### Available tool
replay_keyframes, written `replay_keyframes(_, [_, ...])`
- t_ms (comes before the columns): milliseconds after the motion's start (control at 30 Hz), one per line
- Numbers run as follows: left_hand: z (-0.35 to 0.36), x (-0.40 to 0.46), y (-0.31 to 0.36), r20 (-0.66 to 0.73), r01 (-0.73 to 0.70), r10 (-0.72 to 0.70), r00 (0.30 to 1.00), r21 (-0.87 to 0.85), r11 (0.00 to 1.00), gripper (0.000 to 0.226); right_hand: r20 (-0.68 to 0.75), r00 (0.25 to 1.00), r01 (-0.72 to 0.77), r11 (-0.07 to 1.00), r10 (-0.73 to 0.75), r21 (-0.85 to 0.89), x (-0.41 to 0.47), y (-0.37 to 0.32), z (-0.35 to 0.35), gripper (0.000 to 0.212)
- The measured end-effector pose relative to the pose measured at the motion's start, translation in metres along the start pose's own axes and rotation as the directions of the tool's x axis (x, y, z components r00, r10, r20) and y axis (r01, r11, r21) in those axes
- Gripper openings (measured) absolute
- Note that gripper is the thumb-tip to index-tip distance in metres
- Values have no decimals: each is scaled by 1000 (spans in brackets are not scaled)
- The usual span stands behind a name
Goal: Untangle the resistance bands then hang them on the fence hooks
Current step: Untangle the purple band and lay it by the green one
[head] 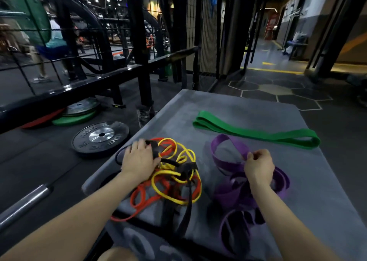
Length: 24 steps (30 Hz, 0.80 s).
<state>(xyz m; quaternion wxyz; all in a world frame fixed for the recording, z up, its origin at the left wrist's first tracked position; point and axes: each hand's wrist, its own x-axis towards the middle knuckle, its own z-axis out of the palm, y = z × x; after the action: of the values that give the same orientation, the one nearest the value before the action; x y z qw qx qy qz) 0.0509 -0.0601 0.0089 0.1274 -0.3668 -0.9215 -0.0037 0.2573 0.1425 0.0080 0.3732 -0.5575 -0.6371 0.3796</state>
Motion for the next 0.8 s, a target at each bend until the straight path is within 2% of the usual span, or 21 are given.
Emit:
replay_keyframes(67, [-9,-6,20,-221,48,-67,973,-90,995,56,-8,1000,17,1000,-17,7,-5,4,-1,14])
replay_keyframes(100, [-12,-10,32,-267,45,-80,960,-135,990,63,-12,1000,24,1000,-24,15,-7,7,-1,13])
replay_keyframes(133, [-12,-16,45,-212,39,-75,974,-168,985,72,-15,999,31,999,-31,28,-9,9,-1,13])
replay_keyframes(200, [-1,-31,73,-9,13,-15,1000,-193,981,93,-24,999,46,997,-45,59,-12,13,-2,14])
replay_keyframes(267, [12,-44,93,188,-7,46,981,-205,979,100,-36,998,53,994,-50,97,-13,17,-4,16])
replay_keyframes(367, [22,-49,102,281,-19,67,957,-171,985,77,-29,999,48,991,-45,126,-14,21,-10,14])
replay_keyframes(433, [21,-43,99,261,-62,90,961,-114,992,52,-15,999,50,992,-48,119,-12,25,-13,12])
replay_keyframes(467, [22,-40,93,213,-104,118,970,-75,992,44,-10,999,52,992,-51,112,-11,27,-13,10])
replay_keyframes(533, [22,-29,75,27,-212,211,977,60,975,36,-1,998,59,993,-59,98,-11,28,-13,11])
replay_keyframes(600, [20,-19,47,-9,-247,252,968,165,955,34,11,998,69,993,-70,91,-11,26,-11,15])
replay_keyframes(700, [21,-15,16,58,-242,235,970,294,925,37,29,996,80,993,-83,87,-12,24,-9,16])
replay_keyframes(733, [27,-14,9,96,-244,225,970,302,922,41,32,996,78,993,-81,85,-11,24,-9,16])
replay_keyframes(800, [27,-15,8,151,-196,172,974,167,966,46,36,996,78,993,-81,88,-11,25,-9,16])
